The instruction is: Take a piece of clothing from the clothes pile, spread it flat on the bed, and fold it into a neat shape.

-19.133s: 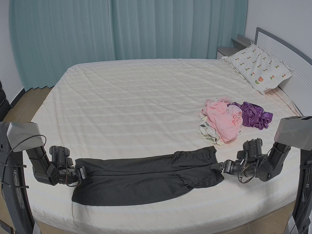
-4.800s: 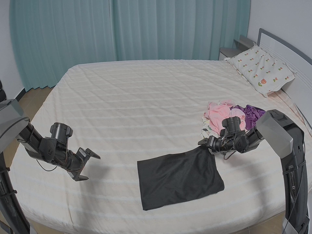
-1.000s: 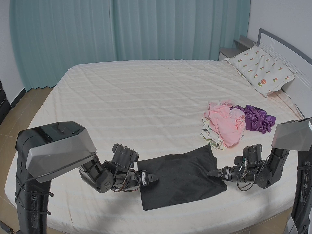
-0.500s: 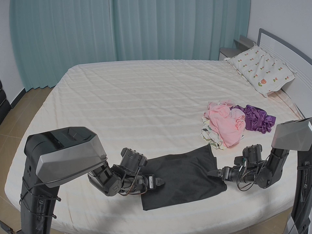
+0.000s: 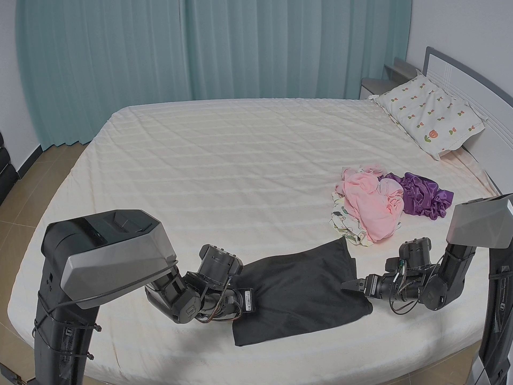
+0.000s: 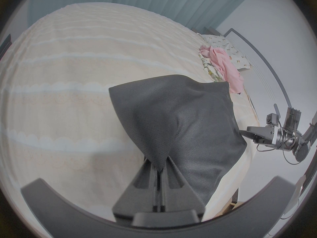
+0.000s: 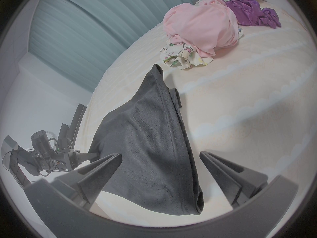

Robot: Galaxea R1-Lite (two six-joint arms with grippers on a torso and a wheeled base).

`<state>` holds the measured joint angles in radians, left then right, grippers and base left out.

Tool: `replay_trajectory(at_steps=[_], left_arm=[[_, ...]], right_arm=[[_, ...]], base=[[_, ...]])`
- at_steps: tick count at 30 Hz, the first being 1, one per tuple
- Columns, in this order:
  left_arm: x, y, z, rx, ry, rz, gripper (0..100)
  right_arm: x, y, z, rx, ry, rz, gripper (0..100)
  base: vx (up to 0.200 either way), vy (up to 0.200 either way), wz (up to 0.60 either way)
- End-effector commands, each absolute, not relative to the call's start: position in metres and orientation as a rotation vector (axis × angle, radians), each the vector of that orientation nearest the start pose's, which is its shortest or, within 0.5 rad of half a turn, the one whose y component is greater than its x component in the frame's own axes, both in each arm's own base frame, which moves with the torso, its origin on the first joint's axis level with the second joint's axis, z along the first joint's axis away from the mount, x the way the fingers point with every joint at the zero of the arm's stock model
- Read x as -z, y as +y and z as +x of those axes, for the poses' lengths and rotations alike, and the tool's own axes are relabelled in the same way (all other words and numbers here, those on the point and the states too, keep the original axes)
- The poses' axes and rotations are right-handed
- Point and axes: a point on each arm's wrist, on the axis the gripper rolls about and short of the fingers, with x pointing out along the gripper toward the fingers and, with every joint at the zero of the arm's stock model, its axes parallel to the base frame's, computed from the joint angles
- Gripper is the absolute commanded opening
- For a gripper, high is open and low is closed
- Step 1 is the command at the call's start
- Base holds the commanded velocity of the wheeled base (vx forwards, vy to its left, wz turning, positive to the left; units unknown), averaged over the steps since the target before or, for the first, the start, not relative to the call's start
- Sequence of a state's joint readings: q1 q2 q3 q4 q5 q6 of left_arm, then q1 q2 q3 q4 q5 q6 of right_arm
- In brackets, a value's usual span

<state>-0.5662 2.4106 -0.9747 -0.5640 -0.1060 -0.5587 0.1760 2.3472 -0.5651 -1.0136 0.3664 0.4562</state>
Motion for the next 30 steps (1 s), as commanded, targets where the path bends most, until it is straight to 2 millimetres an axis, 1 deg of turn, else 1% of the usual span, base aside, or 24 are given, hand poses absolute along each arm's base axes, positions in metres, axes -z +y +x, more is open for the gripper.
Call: replay_trajectory(at_steps=[1,4,8,12,19,25,30], left_arm=[[0.033,-0.203,0.323,0.352,1.003,-0.319,0],[0.030,-0.199,0.321,0.344,1.006,-0.328,0],[0.029,-0.189,0.319,0.316,1.017,-0.345,0],[0.026,-0.182,0.318,0.314,1.008,-0.359,0],[0.026,-0.170,0.315,0.297,0.986,-0.375,0],[0.023,-0.164,0.308,0.287,0.999,-0.373,0],[0.018,-0.155,0.303,0.272,0.999,-0.381,0]], right_arm=[[0.044,0.064,0.314,-0.329,0.883,0.500,100],[0.044,0.064,0.314,-0.328,0.884,0.500,100],[0.044,0.065,0.313,-0.338,0.888,0.502,100],[0.045,0.066,0.313,-0.338,0.891,0.502,100],[0.045,0.066,0.313,-0.338,0.889,0.504,100],[0.045,0.066,0.313,-0.335,0.891,0.509,100],[0.045,0.066,0.313,-0.335,0.892,0.509,100]], base=[[0.000,0.000,0.00],[0.000,0.000,0.00],[0.000,0.000,0.00],[0.000,0.200,0.00],[0.000,0.200,0.00],[0.000,0.200,0.00],[0.000,0.200,0.00]])
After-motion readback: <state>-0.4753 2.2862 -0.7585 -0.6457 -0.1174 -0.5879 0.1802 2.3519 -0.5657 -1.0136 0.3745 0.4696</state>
